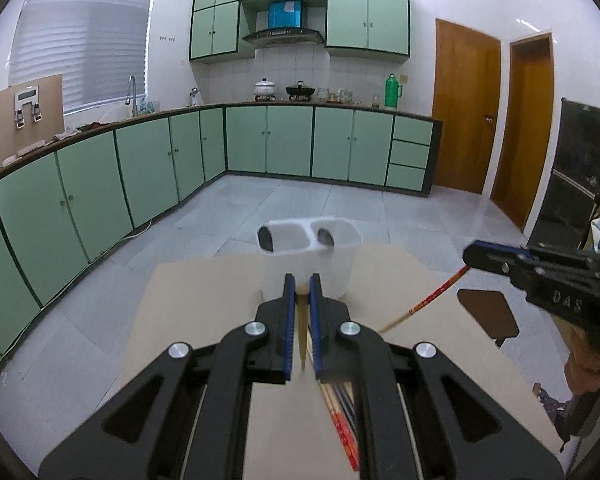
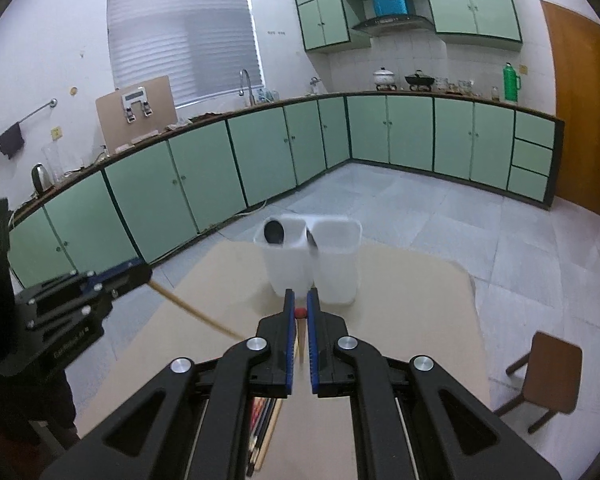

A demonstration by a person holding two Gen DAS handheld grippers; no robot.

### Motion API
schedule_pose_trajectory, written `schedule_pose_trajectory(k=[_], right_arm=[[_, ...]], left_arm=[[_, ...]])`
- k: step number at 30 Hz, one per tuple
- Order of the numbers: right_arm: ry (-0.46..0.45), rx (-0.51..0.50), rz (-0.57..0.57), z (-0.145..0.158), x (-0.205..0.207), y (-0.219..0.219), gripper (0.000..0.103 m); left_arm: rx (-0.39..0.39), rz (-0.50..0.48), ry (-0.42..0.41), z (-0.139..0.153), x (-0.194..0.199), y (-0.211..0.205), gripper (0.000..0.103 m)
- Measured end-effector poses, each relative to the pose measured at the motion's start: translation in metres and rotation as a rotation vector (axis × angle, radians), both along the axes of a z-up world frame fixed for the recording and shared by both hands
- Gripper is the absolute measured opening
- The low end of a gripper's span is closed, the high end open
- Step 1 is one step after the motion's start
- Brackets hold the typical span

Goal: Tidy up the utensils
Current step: 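Carry both chopsticks to the white holder and insert them upright, then open both tools to release the chopsticks and pull back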

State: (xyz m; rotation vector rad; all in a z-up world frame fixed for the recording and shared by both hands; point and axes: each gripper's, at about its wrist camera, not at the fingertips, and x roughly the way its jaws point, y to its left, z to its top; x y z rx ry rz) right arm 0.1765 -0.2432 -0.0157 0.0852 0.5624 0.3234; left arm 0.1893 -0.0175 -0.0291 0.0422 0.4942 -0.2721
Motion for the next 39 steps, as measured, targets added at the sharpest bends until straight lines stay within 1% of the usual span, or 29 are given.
schedule_pose_trajectory(k=[5,11,14,17,19,22,26,29,34,39], right_arm=[[-0.028,-0.028,0.024,0.027,0.017,-0.001,0.006],[-0.078,0.002,0.041,0.067,0.035,-0.010,0.006],[-0.139,0.000,0.023,0.093,0.045,-0.013,0.006],[-0.187,0.001,0.000,0.115,0.057,-0.014,0.006],[-0.214,0.002,-0.017,0.125,0.066,-0.015,0.006],[-0.236,0.000,-0.043,0.132,0.086,-0.012,0.006],[-0.247,-0.015,-0.067,0.122,0.114,-0.010,0.006],[-0.225,-0.034,-0.085,0.104,0.137,-0.006,0.006],[-0.144,-0.035,-0.098,0.066,0.168,-0.002,0.006],[-0.089,-0.047,-0.099,0.041,0.178,0.002,0.006]], left_arm=[[-0.015,-0.026,-0.030,0.020,0.010,-0.002,0.006],[-0.042,-0.047,-0.100,0.053,0.020,-0.006,0.006],[-0.044,-0.043,-0.151,0.071,0.030,-0.010,0.006],[-0.064,-0.038,-0.200,0.091,0.044,-0.015,0.006],[-0.070,-0.032,-0.230,0.102,0.055,-0.021,0.006],[-0.071,-0.021,-0.262,0.113,0.077,-0.030,0.006],[-0.049,-0.004,-0.266,0.106,0.101,-0.048,0.006],[-0.028,0.004,-0.231,0.085,0.125,-0.057,0.006],[-0.017,0.009,-0.155,0.054,0.156,-0.060,0.006],[-0.001,0.012,-0.102,0.032,0.171,-0.050,0.006]])
